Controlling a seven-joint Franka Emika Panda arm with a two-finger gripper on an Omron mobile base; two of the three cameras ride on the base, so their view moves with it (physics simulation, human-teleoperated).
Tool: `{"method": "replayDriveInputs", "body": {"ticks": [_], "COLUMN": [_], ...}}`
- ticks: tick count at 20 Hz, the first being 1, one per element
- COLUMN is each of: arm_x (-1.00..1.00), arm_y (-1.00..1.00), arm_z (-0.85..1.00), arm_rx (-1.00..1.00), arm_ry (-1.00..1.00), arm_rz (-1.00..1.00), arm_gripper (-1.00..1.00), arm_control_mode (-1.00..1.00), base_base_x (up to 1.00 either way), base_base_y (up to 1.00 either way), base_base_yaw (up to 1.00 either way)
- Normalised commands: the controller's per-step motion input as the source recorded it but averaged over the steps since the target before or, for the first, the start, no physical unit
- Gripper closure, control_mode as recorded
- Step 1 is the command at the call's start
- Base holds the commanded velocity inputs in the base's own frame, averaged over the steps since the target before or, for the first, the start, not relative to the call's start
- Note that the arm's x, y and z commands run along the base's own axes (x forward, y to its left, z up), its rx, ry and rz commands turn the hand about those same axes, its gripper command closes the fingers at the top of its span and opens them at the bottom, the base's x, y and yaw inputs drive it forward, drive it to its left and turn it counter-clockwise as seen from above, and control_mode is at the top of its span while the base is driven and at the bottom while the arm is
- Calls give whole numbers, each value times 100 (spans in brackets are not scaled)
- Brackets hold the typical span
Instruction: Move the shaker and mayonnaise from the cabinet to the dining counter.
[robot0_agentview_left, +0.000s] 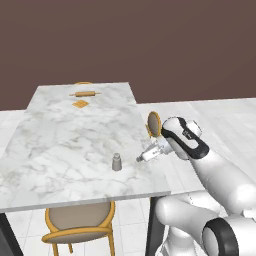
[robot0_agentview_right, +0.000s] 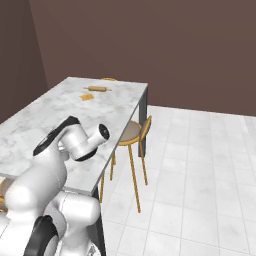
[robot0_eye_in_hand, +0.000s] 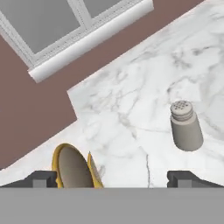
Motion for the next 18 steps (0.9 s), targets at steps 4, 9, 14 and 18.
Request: {"method": "replayDriveInputs", "body": {"ticks": [4,9,14,18], "arm_x": [-36,-46,-55,-60], "arm_y": [-2,-5,-4,-10], "arm_z": [49,43,34,27], "arm_rx": [-4,-1,-8,-19], "arm_ry": [41,38,30,18], "arm_rz": [-14,-13,-9,-7], "arm_gripper": [-100,-100,-100,-100], "arm_control_mode": [-100,-100,-100,-100], "base_base_x": [0,0,0,0], "base_base_y": [0,0,0,0], "base_base_yaw": [0,0,0,0]}}
